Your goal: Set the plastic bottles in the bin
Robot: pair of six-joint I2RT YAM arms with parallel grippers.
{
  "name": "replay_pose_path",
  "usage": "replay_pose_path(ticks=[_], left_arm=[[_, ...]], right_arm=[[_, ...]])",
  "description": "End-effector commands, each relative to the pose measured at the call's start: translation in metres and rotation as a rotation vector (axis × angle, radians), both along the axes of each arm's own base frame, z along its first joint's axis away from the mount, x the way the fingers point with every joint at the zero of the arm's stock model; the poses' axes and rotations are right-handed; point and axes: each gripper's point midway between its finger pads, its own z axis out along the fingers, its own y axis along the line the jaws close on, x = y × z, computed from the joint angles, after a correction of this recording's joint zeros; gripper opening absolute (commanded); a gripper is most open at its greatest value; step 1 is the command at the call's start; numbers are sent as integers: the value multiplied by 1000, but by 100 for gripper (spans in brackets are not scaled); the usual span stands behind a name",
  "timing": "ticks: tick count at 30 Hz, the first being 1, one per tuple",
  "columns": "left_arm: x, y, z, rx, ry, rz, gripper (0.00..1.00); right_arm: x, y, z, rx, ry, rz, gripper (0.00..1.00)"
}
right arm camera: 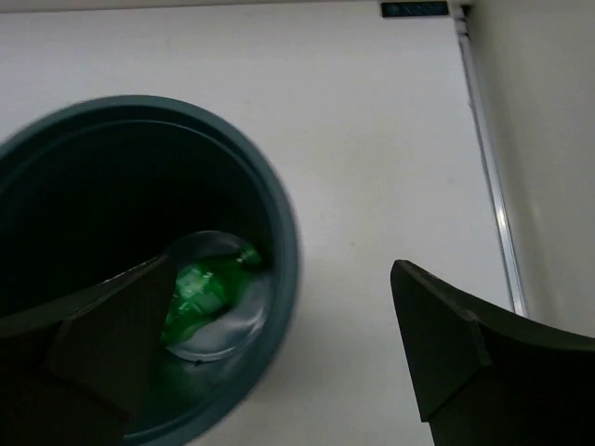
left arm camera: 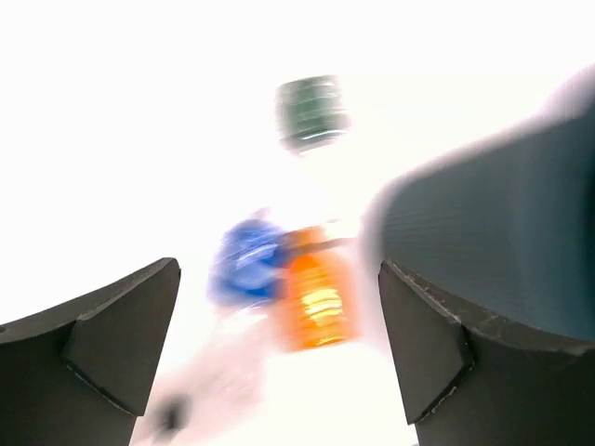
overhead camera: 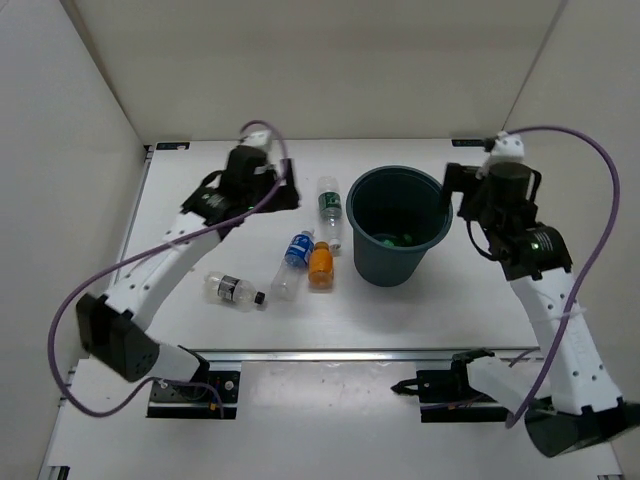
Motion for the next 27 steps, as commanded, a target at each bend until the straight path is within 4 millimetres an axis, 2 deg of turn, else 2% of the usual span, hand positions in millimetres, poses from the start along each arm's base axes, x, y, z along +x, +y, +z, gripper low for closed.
replay_pose_path(ticks=[1, 3, 4, 5, 6, 7, 9, 10, 11, 12, 13, 15, 16, 17, 19, 23, 27], left_arm=[[-23, 87, -25, -46, 61, 266, 98], [-47, 153, -51, 6, 116, 450, 99], [-54, 172, -50, 4, 104, 521, 98], [-66, 191, -60, 65, 132, 582, 99], [-78, 209, -65, 102, 145, 649, 98], [-83, 218, -62, 115, 133, 673, 99], [-96, 233, -62, 145, 135, 730, 99], [-100, 238, -59, 132, 124, 746, 98], [-104, 240, -61, 117, 128, 763, 98], [-109, 241, -63, 114, 137, 764, 99], [-112, 244, -65, 106, 136, 775, 99], [-119, 246, -67, 98, 143, 779, 98], [-123, 246, -69, 102, 155, 783, 99], [-126, 246, -68, 102, 151, 776, 98], [-132, 247, -73, 121, 177, 773, 98], [-141, 243, -74, 114, 187, 744, 98], [-151, 246, -68, 135, 187, 739, 99]], right_arm=[[22, 52, 42, -74, -100, 109, 97], [15, 111, 72, -57, -162, 268, 97], [20, 131, 67, -50, -139, 313, 97], [19, 167, 67, -17, -118, 425, 97], [11, 193, 76, 30, -130, 519, 97], [15, 216, 63, 34, -95, 557, 96], [3, 277, 40, -18, -50, 709, 97], [-6, 297, 47, -17, -60, 757, 97], [-6, 315, 21, -52, 17, 795, 98], [-8, 340, 9, -38, 61, 858, 98], [-9, 355, -5, -12, 126, 877, 97], [-14, 376, -30, 31, 222, 900, 99], [-17, 385, -49, 2, 275, 906, 99], [-17, 387, -54, 10, 289, 890, 99], [-19, 396, -83, 9, 364, 854, 99], [-11, 395, -134, 27, 496, 694, 99], [-4, 393, -173, 30, 564, 533, 99]])
